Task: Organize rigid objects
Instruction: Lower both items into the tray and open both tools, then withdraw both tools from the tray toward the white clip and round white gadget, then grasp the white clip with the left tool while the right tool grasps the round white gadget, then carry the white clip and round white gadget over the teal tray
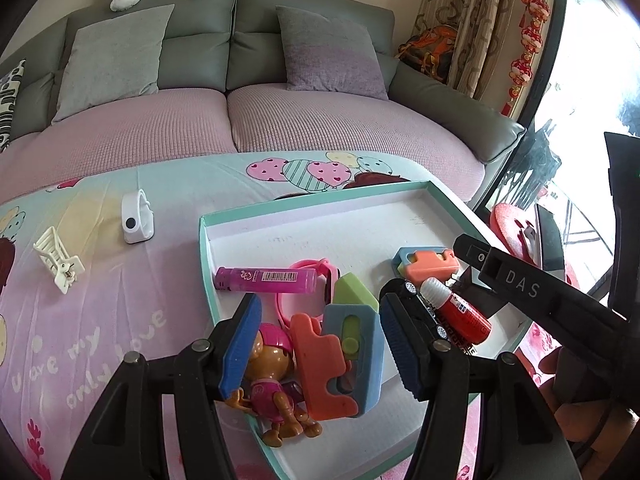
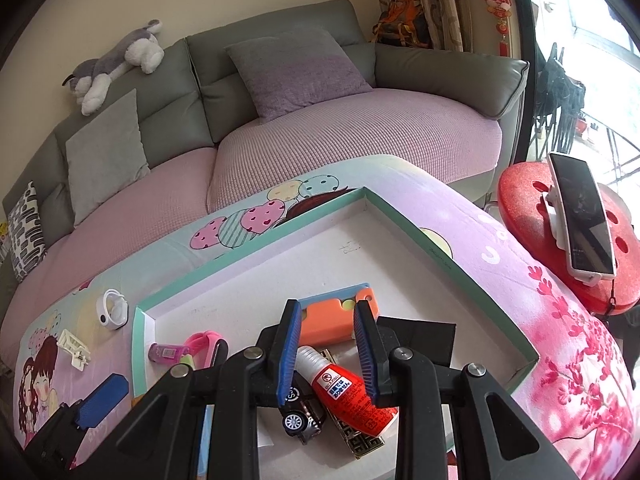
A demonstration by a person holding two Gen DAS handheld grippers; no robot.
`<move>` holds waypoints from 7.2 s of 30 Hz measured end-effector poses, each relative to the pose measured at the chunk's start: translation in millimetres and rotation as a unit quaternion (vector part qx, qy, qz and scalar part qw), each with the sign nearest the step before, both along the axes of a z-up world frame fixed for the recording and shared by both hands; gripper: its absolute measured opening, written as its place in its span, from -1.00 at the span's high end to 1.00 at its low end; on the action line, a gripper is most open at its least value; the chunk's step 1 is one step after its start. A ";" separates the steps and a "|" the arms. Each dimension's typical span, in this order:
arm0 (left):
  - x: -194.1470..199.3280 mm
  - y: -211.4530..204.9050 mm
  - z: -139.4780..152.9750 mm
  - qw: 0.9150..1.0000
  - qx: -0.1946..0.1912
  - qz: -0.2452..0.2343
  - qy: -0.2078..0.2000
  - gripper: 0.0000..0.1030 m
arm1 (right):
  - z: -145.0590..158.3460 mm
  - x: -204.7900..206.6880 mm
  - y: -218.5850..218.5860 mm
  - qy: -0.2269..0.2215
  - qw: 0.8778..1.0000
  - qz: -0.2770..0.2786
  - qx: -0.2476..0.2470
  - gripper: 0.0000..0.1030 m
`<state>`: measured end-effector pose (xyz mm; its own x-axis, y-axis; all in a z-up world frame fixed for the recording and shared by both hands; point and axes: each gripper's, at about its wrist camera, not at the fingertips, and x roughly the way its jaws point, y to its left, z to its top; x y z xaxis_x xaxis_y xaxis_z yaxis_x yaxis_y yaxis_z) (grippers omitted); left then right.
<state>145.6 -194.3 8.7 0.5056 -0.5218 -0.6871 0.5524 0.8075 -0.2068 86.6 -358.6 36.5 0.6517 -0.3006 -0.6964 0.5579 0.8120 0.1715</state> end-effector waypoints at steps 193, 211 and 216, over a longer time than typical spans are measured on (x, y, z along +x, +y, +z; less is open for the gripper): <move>-5.4 -12.2 35.6 0.994 0.002 -0.013 -0.110 0.32 | 31.6 -27.8 -21.5 -0.070 0.997 -0.030 -0.004 0.61; -5.3 -38.1 25.2 0.995 0.017 -0.013 -0.096 0.32 | 19.9 -26.5 -35.8 -0.062 0.998 -0.022 0.014 0.61; -7.7 -43.6 21.8 0.995 0.022 -0.019 -0.097 0.32 | 16.1 -23.2 -35.5 -0.055 0.998 -0.015 0.016 0.61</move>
